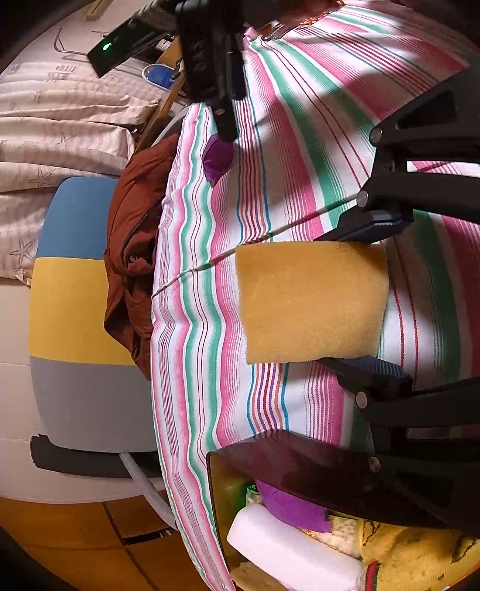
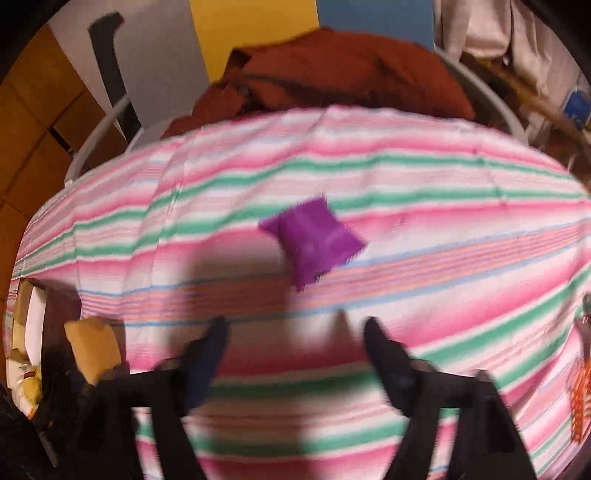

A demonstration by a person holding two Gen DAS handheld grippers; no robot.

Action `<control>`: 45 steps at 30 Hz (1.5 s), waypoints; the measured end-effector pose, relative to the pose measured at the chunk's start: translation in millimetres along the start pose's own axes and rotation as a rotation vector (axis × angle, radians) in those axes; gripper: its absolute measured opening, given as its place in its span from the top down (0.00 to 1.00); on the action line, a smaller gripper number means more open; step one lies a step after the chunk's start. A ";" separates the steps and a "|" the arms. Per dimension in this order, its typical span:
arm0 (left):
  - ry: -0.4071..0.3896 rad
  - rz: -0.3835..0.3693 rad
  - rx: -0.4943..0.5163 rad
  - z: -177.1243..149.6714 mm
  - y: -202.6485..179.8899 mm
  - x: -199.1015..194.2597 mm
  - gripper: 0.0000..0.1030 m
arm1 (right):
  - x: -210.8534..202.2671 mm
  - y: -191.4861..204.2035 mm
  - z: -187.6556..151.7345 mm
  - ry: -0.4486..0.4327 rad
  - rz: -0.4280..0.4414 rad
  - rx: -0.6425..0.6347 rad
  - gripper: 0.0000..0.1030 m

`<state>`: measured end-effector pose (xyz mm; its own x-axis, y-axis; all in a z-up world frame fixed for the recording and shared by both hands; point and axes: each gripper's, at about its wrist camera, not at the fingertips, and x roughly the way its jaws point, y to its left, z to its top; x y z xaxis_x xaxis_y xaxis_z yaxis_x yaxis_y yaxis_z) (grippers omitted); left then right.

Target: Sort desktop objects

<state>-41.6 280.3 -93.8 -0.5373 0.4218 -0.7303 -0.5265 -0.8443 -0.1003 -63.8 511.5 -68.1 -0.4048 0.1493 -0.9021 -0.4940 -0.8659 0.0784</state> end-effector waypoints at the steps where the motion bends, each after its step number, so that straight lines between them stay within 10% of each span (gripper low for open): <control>1: 0.000 0.000 0.000 0.0 0.0 0.1 0.49 | 2.8 1.8 6.2 -0.017 -0.015 -0.010 0.20; 6: 0.001 -0.012 -0.009 -0.1 1.9 0.0 0.49 | 33.1 2.8 38.6 -0.026 -0.014 -0.064 0.22; 10: 0.002 -0.009 -0.007 -0.8 1.3 0.4 0.49 | 56.1 0.9 38.0 0.009 0.011 -0.097 0.47; 24: -0.027 -0.025 -0.025 -4.6 3.2 -11.3 0.49 | 26.0 19.4 16.3 0.033 0.078 -0.067 0.51; 45: -0.164 -0.165 -0.069 -52.6 47.9 -154.9 0.49 | -78.6 149.4 -82.0 -0.009 0.355 -0.220 0.51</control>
<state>51.1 157.2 -21.1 -0.5505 0.5991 -0.5814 -0.5726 -0.7778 -0.2593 -42.7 331.2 -20.3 -0.5273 -0.1741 -0.8317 -0.1463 -0.9455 0.2907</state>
